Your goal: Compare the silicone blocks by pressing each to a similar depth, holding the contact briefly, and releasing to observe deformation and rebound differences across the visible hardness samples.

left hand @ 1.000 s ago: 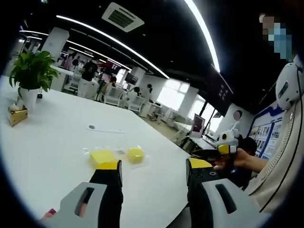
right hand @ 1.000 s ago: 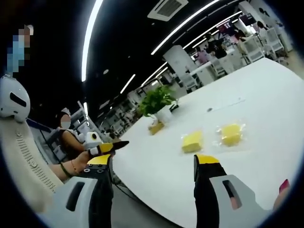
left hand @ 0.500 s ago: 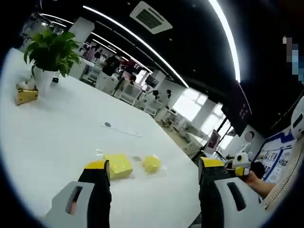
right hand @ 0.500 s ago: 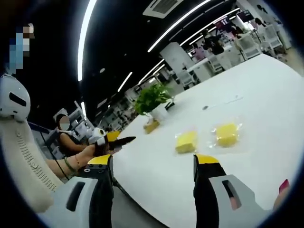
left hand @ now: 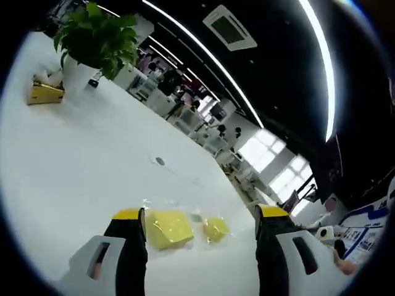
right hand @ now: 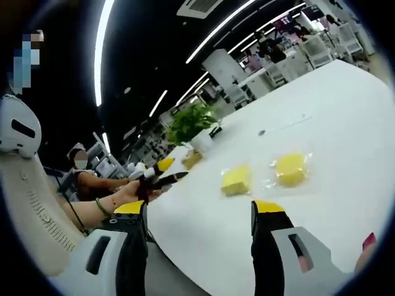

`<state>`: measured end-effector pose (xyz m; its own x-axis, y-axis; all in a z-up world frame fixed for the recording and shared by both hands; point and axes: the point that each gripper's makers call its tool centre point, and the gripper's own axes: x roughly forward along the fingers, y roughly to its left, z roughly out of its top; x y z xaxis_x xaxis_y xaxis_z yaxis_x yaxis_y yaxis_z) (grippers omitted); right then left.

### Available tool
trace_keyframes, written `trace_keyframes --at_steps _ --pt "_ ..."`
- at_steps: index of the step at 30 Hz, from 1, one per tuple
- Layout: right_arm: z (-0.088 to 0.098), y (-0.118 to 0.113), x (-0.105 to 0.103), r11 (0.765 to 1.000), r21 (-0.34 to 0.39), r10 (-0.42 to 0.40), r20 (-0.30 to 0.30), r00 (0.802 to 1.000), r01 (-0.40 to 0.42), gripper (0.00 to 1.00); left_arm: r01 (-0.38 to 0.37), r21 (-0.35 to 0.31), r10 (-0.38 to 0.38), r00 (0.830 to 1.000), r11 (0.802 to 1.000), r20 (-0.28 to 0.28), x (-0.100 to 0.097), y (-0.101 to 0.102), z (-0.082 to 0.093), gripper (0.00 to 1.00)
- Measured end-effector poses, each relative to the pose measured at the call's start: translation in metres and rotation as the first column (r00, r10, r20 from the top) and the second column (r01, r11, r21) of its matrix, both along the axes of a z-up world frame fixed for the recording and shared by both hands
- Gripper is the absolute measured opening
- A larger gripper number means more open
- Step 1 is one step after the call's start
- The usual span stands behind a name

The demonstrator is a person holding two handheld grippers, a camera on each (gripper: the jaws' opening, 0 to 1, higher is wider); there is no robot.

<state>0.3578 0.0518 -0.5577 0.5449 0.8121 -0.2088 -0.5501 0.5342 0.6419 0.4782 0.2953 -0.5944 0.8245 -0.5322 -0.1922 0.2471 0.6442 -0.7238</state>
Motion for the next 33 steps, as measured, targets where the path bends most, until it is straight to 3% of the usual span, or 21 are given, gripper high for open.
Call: trace_keyframes --at_steps 14,16,21,27,33 --pt "-0.019 0.003 0.010 0.999 -0.031 0.024 -0.055 0.998 -0.026 0.63 0.024 -0.062 -0.031 0.992 0.998 -0.120 0.048 -0.018 -0.061 0.70" --pt "-0.019 0.001 0.013 0.999 -0.038 0.015 -0.051 0.999 -0.017 0.63 0.026 -0.096 -0.039 0.990 0.995 -0.137 0.054 -0.023 -0.069 0.69" --pt "-0.024 -0.004 0.016 0.999 -0.054 0.003 -0.068 0.998 -0.007 0.62 0.024 -0.175 -0.053 0.985 0.984 -0.164 0.066 -0.035 -0.085 0.64" --pt "-0.027 -0.009 0.019 0.998 -0.069 -0.004 -0.080 0.997 -0.002 0.61 -0.042 -0.259 -0.011 0.979 0.965 -0.202 0.081 -0.036 -0.100 0.59" --pt "-0.033 -0.011 0.023 0.997 -0.081 -0.009 -0.095 0.995 0.001 0.61 -0.102 -0.345 0.018 0.971 0.933 -0.237 0.087 -0.036 -0.112 0.47"
